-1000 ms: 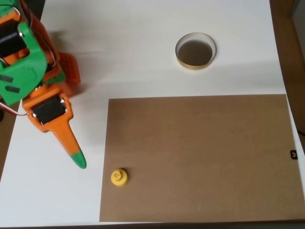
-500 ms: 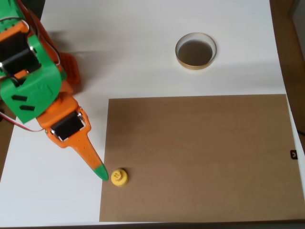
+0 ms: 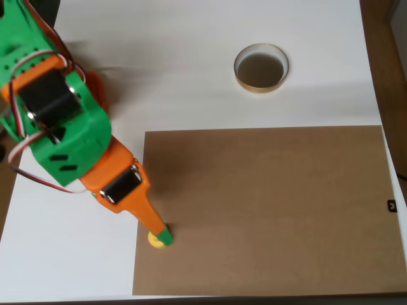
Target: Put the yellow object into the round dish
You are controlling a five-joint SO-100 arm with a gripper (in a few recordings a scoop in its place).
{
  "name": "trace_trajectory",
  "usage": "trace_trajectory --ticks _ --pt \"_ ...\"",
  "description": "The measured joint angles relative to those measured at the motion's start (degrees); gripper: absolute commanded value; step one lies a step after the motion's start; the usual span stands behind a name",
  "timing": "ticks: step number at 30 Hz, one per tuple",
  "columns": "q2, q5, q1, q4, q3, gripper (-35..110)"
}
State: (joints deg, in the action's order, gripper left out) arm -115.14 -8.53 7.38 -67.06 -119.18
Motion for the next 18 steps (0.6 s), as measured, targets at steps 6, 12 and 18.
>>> trace_trajectory --ticks 6,12,18 --pt "8.1 -0.3 -1.1 -1.8 3.9 34" --pt "11.8 -0.5 -1.9 -1.8 5.1 34" --pt "17.5 -2.2 -1.1 -0.6 6.4 33"
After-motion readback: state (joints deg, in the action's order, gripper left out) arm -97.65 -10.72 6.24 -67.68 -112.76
